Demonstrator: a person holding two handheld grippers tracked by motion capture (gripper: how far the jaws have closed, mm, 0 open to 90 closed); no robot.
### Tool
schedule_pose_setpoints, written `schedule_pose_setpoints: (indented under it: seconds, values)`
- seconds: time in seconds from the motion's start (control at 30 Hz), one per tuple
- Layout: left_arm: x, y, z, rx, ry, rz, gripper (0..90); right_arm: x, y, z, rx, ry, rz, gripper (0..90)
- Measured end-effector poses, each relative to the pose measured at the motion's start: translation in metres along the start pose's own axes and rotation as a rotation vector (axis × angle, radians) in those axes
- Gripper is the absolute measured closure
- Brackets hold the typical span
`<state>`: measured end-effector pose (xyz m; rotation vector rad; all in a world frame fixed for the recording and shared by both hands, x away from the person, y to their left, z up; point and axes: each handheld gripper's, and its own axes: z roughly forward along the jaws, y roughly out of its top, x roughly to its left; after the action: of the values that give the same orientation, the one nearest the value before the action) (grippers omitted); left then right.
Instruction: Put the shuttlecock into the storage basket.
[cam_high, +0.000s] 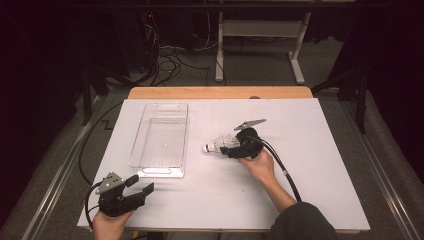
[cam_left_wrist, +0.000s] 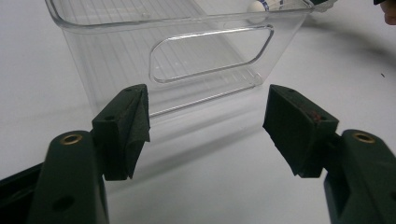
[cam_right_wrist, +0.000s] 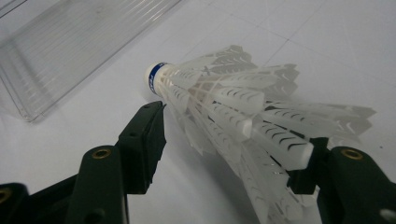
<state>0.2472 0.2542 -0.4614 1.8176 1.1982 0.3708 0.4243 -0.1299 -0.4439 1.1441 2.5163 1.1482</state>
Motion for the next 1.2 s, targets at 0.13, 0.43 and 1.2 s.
schedule_pose_setpoints:
  seconds: [0.13,0.43,1.2]
  values:
    - [-0.0005,0.0001,-0.0001,-0.001,-0.003,0.002,32.0,-0.0001,0.0015,0.0012,0.002,0.017,0.013,48.3]
    - [-0.0007,0.0001,0.0003,0.001,0.000,0.005,32.0,0.0006,0.0019,0.0025,0.002,0.022,0.014,63.7]
    - [-0.0008,0.0001,0.0004,0.002,0.000,0.007,32.1,0.0029,0.0019,-0.0002,0.014,0.039,0.005,85.8]
